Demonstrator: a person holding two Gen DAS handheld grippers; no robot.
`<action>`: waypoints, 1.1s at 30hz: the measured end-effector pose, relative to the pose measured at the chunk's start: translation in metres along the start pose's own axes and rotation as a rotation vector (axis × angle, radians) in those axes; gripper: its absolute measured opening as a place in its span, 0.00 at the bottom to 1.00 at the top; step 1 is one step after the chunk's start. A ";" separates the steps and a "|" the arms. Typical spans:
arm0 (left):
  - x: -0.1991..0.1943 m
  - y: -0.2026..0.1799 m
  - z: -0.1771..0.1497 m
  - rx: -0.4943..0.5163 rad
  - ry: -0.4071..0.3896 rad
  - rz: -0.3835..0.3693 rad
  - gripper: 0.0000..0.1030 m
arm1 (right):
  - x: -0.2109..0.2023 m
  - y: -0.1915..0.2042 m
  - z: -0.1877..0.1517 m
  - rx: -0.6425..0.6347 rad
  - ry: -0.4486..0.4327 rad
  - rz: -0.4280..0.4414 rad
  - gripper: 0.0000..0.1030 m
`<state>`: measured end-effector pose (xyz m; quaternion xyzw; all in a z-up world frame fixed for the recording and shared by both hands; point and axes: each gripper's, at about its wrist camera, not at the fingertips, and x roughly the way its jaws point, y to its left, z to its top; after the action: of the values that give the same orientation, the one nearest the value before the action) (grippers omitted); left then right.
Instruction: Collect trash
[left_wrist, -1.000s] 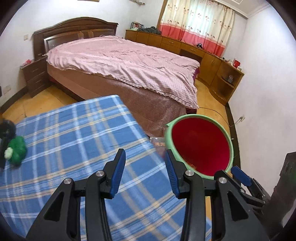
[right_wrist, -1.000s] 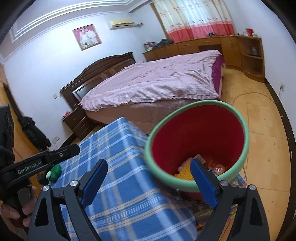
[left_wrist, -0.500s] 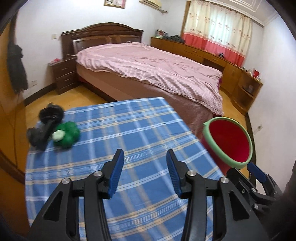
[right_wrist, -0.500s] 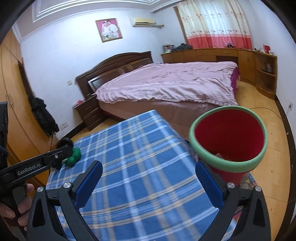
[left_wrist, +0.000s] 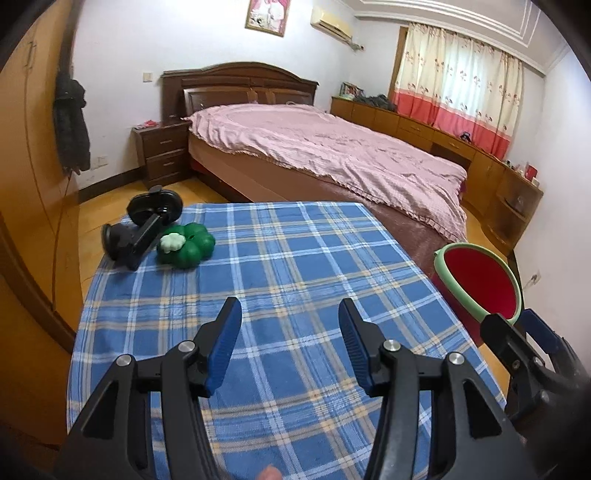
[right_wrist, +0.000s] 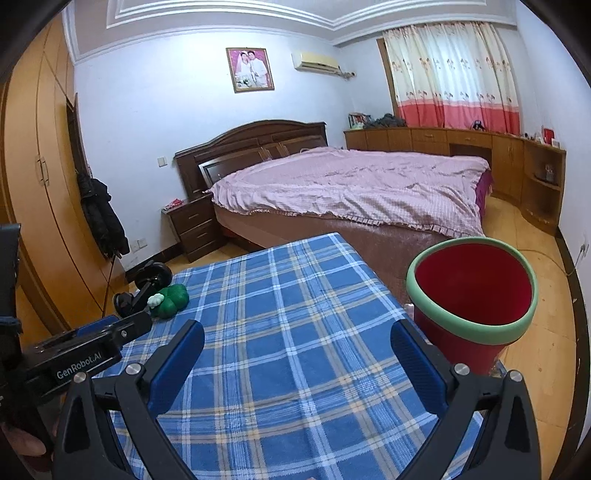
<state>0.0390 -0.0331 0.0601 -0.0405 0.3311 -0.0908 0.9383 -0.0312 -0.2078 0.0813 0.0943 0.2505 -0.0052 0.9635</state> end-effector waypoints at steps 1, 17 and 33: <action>-0.002 0.001 -0.003 -0.003 -0.010 0.008 0.53 | -0.003 0.000 -0.003 -0.006 -0.013 -0.004 1.00; -0.015 -0.007 -0.032 0.036 -0.056 0.057 0.53 | -0.016 -0.011 -0.026 0.045 -0.024 -0.028 1.00; -0.012 -0.008 -0.033 0.025 -0.055 0.076 0.53 | -0.016 -0.014 -0.028 0.055 -0.019 -0.030 1.00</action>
<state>0.0082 -0.0387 0.0428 -0.0186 0.3055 -0.0579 0.9503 -0.0591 -0.2171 0.0625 0.1168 0.2424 -0.0274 0.9627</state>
